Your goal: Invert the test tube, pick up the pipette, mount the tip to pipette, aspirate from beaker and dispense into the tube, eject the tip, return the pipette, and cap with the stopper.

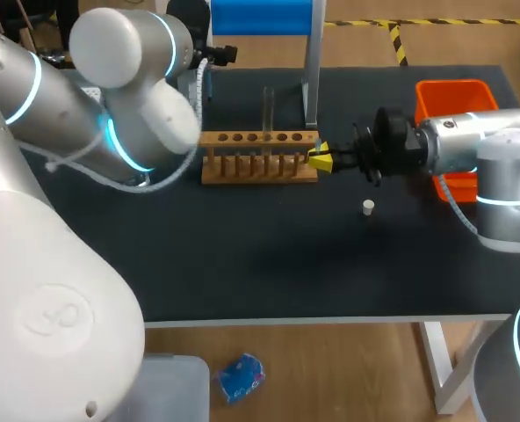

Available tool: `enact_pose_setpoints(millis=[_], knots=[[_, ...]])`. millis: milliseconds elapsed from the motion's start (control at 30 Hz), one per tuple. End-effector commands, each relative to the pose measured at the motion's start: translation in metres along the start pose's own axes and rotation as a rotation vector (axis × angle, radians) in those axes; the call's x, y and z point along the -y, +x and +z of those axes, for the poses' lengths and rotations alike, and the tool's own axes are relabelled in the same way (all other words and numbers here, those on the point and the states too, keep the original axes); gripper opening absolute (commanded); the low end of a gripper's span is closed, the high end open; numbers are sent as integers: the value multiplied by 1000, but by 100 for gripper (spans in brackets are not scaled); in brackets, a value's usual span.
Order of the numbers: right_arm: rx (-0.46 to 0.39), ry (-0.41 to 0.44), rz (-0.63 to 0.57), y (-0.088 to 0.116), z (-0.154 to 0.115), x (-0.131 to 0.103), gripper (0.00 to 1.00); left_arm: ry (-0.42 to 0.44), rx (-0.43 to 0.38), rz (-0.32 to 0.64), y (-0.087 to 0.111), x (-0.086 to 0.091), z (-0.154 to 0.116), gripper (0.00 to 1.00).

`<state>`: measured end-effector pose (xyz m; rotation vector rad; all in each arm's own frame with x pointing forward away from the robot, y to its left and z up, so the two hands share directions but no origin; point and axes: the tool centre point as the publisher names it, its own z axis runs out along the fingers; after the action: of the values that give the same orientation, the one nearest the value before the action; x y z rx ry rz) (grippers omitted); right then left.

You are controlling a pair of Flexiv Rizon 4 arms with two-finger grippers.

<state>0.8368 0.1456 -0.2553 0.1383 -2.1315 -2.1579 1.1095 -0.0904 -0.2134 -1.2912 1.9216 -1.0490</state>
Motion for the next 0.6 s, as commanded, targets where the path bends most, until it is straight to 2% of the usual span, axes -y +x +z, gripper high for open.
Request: enact_pose_setpoints(millis=[33, 267, 433, 600], knots=[[2, 0, -1, 1, -1, 0, 0, -9, 196, -6, 8, 8, 8, 100], [2, 0, -1, 1, -1, 0, 0, -3, 235, -33, 6, 15, 19, 100], [2, 0, -1, 1, -1, 0, 0, 4, 299, -56, 1, 16, 23, 100], [2, 0, -1, 1, -1, 0, 0, 27, 319, -89, -2, 16, 28, 100]])
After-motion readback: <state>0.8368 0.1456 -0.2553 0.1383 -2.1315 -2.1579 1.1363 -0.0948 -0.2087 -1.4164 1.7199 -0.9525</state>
